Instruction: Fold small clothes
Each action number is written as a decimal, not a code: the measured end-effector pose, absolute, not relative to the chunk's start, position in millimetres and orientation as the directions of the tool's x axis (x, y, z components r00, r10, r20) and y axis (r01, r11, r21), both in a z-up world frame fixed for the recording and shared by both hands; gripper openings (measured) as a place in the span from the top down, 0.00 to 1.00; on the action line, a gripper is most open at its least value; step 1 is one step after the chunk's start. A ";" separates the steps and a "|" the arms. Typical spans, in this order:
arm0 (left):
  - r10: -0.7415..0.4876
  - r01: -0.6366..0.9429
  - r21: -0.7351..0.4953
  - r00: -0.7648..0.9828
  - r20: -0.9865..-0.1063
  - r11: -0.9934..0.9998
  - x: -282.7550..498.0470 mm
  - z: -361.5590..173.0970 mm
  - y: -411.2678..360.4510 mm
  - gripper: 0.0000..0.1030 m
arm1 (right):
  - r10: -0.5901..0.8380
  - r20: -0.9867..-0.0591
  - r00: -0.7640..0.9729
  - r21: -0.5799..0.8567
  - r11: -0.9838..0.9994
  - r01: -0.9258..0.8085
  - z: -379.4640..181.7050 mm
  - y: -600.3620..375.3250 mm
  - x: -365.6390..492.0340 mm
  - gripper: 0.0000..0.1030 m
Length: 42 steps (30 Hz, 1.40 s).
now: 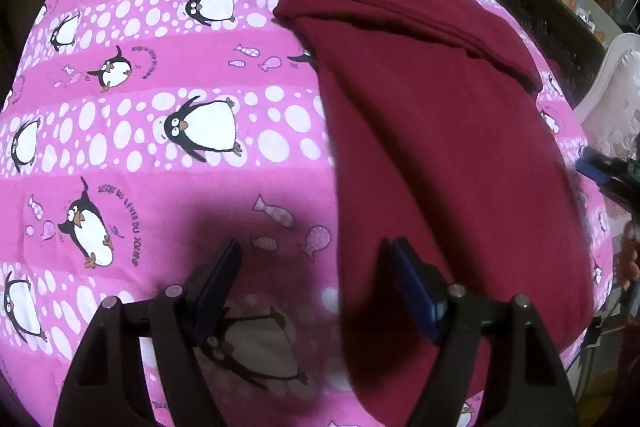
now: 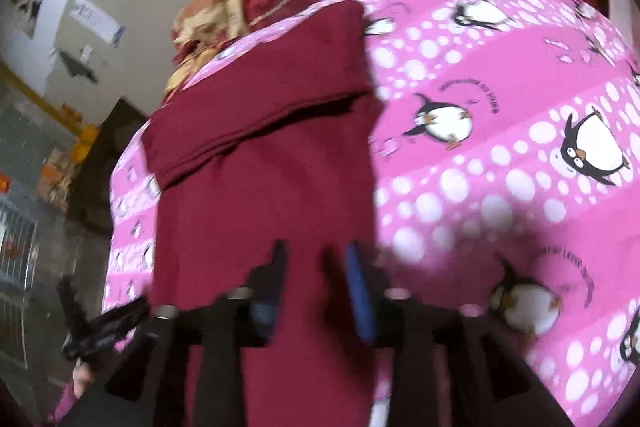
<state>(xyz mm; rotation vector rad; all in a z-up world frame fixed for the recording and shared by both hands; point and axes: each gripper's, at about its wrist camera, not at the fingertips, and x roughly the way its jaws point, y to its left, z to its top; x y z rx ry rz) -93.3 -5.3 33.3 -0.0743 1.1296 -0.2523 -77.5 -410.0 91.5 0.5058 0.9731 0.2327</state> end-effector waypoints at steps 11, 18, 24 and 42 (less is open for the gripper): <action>-0.229 0.163 -0.177 0.393 -0.890 0.971 -85.4 27.1 -10.1 0.27 | 0.443 -0.712 0.544 0.574 0.814 0.088 85.6 -408.3 -127.6 0.48; -0.325 0.188 -0.271 0.384 -0.864 0.944 -78.6 28.4 -19.4 0.94 | 0.436 -0.687 0.581 0.615 0.774 0.147 89.7 -425.0 -134.3 0.43; -0.338 0.129 -0.312 0.406 -0.849 0.941 -97.4 41.1 7.3 0.95 | 0.446 -0.680 0.582 0.619 0.775 0.129 94.7 -425.9 -137.4 0.43; -0.350 0.129 -0.326 0.375 -0.858 0.937 -115.2 45.9 14.7 0.44 | 0.542 -0.773 0.330 0.589 0.806 0.056 92.5 -431.8 -166.4 0.29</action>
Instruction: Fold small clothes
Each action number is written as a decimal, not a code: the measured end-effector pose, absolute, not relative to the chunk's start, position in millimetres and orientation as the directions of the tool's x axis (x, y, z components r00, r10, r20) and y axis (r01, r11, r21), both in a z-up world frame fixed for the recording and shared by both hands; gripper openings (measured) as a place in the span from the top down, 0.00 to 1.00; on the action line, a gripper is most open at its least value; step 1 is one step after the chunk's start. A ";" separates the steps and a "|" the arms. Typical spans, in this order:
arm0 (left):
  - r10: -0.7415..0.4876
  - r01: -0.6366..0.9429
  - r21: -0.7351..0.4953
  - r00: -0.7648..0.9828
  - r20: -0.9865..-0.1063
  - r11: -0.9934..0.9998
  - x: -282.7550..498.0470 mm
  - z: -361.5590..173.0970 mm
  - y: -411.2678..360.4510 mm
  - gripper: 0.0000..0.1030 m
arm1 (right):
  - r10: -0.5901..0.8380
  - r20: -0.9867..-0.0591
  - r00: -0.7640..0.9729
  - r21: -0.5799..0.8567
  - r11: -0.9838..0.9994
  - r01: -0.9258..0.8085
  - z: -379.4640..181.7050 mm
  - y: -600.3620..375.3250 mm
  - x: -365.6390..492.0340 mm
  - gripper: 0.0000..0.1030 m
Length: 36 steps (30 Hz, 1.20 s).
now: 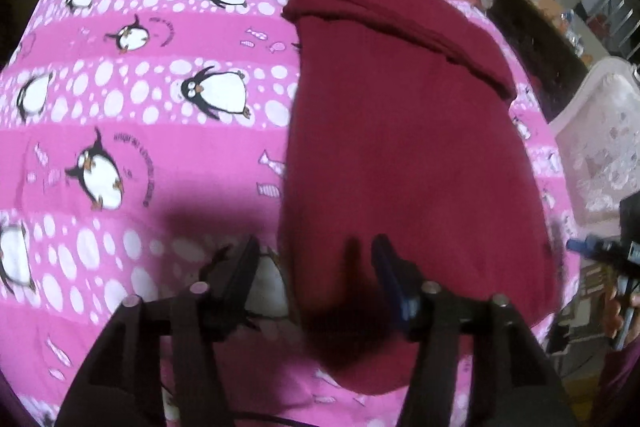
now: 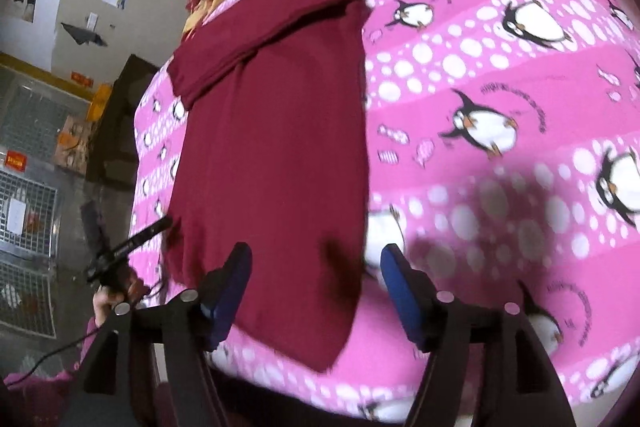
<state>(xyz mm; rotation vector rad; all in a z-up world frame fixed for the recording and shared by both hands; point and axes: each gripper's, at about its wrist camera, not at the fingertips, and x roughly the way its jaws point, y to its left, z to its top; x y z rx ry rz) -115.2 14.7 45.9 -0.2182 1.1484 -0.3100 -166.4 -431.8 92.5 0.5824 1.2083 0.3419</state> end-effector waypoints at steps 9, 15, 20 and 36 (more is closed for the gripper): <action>-0.372 0.128 -0.349 0.320 -0.871 0.928 -147.4 46.7 15.2 0.34 | 0.600 -0.746 0.289 0.629 0.777 0.008 67.1 -408.8 -200.4 0.28; -0.373 0.121 -0.353 0.297 -0.879 0.928 -162.4 36.9 13.5 0.34 | 0.589 -0.756 0.285 0.608 0.793 -0.025 54.5 -393.5 -207.4 0.28; -0.367 0.102 -0.353 0.278 -0.888 0.930 -167.8 27.1 12.1 0.34 | 0.604 -0.740 0.296 0.628 0.778 -0.017 50.0 -392.5 -202.7 0.28; -0.394 0.185 -0.355 0.254 -0.883 0.916 -162.9 25.7 -3.3 0.38 | 0.665 -0.675 0.321 0.681 0.728 -0.077 43.0 -395.3 -205.2 0.47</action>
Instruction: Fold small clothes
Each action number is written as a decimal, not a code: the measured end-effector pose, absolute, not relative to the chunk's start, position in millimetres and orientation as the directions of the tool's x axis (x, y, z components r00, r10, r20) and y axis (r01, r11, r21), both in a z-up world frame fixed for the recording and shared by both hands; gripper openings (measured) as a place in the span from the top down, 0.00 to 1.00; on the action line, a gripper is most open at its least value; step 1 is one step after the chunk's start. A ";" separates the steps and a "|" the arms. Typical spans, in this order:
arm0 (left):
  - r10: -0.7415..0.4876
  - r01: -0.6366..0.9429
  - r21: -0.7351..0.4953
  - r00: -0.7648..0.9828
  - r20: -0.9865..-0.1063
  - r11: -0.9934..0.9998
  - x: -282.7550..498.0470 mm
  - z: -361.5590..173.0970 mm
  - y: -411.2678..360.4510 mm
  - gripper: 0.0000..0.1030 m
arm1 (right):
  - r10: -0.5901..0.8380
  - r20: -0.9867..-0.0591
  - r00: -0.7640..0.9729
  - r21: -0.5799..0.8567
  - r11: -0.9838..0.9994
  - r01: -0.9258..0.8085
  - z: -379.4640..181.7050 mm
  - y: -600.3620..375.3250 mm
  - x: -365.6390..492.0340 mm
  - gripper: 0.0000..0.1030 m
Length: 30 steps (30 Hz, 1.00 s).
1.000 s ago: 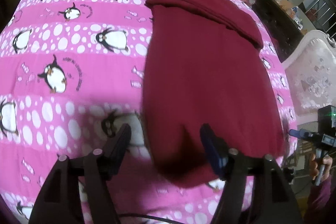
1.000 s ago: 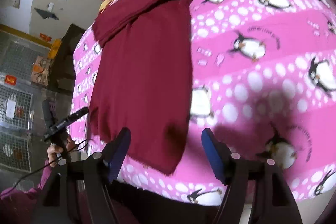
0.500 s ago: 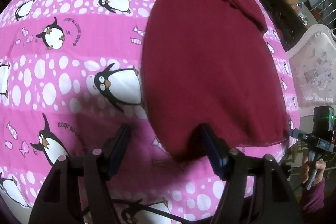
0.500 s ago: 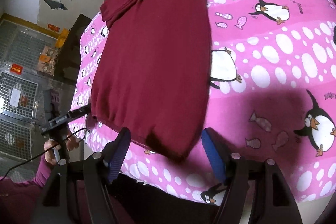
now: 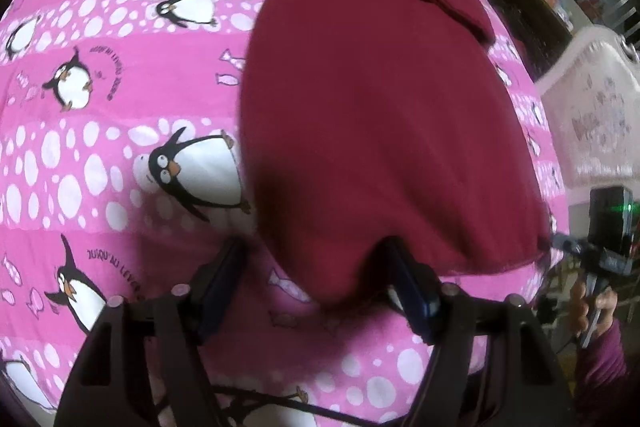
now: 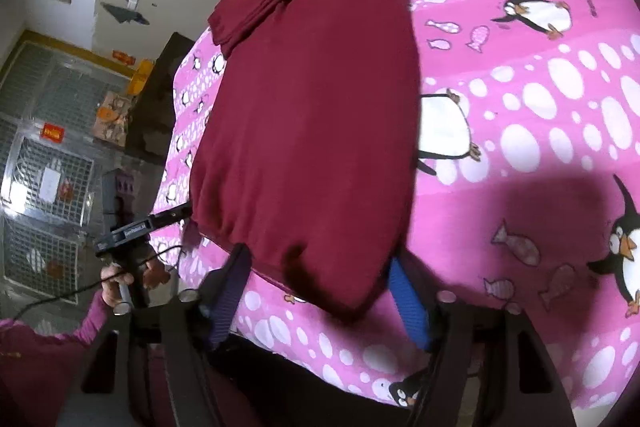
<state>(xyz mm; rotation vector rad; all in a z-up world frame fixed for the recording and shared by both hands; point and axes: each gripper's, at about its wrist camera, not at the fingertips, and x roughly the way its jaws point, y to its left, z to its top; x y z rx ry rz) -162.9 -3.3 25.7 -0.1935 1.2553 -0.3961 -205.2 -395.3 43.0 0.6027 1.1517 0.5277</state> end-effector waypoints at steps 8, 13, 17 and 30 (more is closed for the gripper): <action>-0.436 0.182 -0.400 0.245 -0.866 0.898 -158.1 30.0 2.6 0.92 | 0.686 -0.618 0.384 0.702 0.701 -0.124 58.6 -391.4 -201.2 0.81; -0.469 0.203 -0.424 0.340 -0.815 0.883 -151.1 60.8 13.9 0.93 | 0.679 -0.572 0.461 0.695 0.700 -0.168 86.8 -395.0 -191.6 0.81; -0.479 0.196 -0.439 0.431 -0.764 0.877 -136.6 88.7 25.2 0.93 | 0.680 -0.519 0.517 0.706 0.682 -0.189 106.8 -399.8 -172.8 0.81; -0.433 0.219 -0.378 0.563 -0.704 0.900 -47.4 139.2 6.2 0.93 | 0.608 -0.476 0.635 0.660 0.724 -0.199 152.3 -412.9 -69.0 0.81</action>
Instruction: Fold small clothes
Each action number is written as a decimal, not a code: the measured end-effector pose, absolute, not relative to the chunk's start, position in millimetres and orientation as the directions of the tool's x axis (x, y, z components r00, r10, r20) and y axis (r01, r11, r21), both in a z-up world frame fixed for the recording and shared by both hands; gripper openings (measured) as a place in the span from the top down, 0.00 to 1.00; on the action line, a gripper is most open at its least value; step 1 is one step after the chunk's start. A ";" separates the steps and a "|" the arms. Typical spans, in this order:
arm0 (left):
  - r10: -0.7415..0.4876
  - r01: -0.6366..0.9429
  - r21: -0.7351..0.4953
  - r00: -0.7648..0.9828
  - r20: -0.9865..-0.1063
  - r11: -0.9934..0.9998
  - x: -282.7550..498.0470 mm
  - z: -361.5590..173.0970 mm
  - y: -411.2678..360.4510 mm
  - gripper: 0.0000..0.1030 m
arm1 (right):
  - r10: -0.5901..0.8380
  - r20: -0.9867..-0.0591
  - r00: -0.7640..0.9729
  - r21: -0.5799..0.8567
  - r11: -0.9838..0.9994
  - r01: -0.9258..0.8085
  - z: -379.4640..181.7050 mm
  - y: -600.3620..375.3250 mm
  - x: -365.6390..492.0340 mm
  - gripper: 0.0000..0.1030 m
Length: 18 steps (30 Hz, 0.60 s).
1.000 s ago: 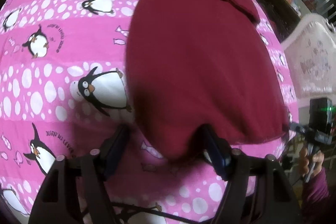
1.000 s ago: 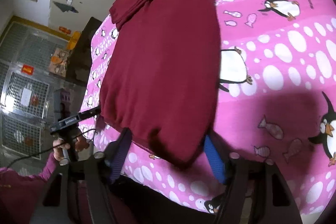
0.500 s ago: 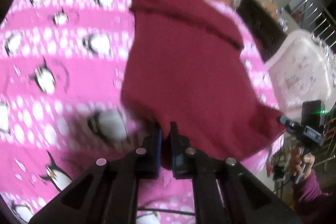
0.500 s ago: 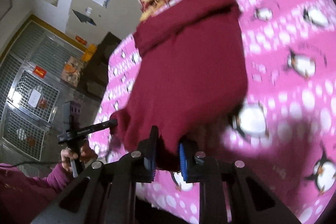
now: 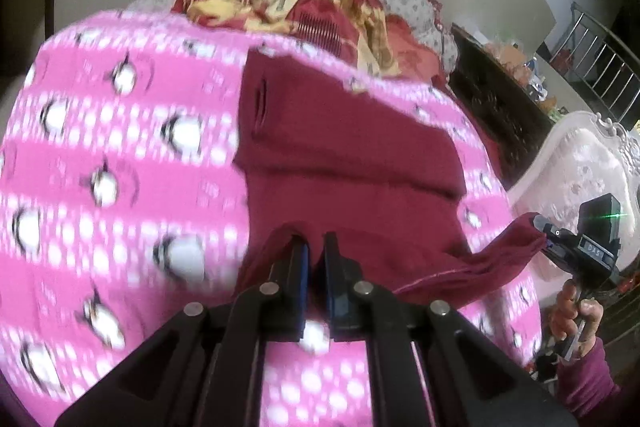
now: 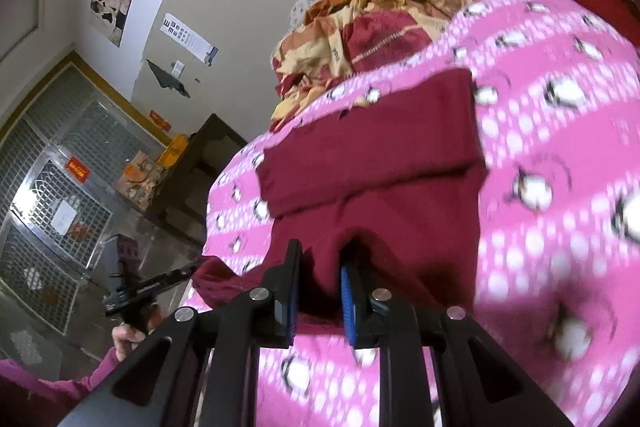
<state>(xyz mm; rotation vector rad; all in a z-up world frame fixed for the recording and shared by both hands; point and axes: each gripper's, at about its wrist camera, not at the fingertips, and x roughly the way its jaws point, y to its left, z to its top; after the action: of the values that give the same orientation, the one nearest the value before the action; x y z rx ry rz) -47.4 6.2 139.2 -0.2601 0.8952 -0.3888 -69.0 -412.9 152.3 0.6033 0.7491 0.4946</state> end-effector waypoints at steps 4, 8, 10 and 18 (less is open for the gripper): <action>-0.406 0.220 -0.345 0.591 -0.697 0.912 -5.5 152.0 -5.7 0.93 | 0.577 -0.473 0.666 0.657 0.734 -0.170 157.1 -419.9 -32.4 0.82; -0.379 0.206 -0.323 0.616 -0.691 0.924 36.3 159.1 -13.6 0.93 | 0.535 -0.501 0.680 0.638 0.759 -0.128 156.2 -425.5 8.8 0.82; -0.375 0.203 -0.320 0.617 -0.692 0.925 55.3 159.4 -17.2 0.93 | 0.522 -0.513 0.681 0.635 0.765 -0.109 154.1 -428.5 29.4 0.82; -0.326 0.176 -0.279 0.622 -0.712 0.944 118.0 148.9 -25.4 0.93 | 0.500 -0.536 0.680 0.635 0.770 -0.065 141.0 -436.4 97.2 0.83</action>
<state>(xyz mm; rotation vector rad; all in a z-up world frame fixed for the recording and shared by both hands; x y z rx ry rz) 118.0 -25.4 148.9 -0.1890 0.8531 -0.2905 97.2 -436.4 141.0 0.6231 0.7651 0.3414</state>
